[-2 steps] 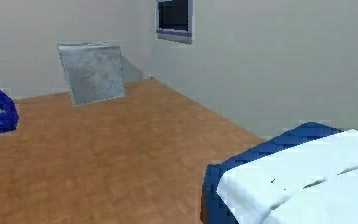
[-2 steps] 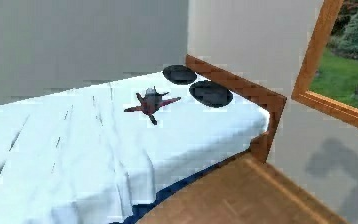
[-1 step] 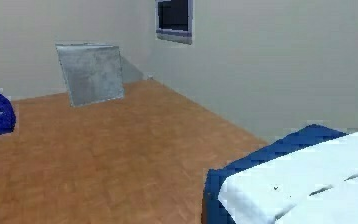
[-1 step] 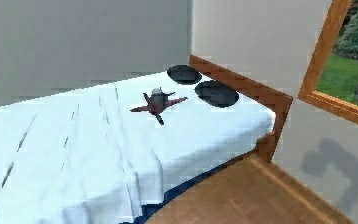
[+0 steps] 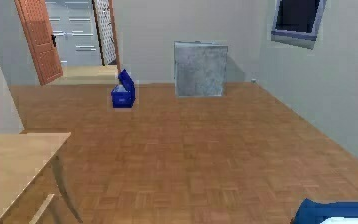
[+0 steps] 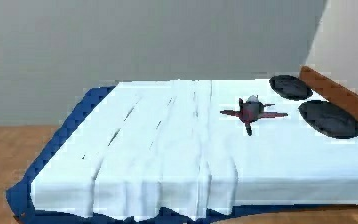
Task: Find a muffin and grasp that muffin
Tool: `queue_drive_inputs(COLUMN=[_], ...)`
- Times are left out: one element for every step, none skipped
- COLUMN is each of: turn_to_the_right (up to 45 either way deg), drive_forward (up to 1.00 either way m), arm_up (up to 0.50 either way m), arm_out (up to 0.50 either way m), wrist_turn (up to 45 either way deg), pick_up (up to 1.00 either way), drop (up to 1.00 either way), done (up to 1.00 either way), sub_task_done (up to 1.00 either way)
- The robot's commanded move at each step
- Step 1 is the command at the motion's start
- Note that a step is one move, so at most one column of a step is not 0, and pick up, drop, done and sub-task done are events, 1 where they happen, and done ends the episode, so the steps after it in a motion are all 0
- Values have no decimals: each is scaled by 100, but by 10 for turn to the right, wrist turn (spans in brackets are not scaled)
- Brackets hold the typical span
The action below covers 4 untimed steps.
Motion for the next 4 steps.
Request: queue_drive_inputs(turn_to_the_right=[0, -270, 0, -150], drive_forward=[70, 0, 100, 0], arm_up=[0, 0, 0, 0], arm_out=[0, 0, 0, 0], wrist_turn=[0, 0, 0, 0], pick_up=[0, 0, 0, 0], drop=[0, 0, 0, 0], done=[0, 0, 0, 0], sub_task_done=[0, 0, 0, 0])
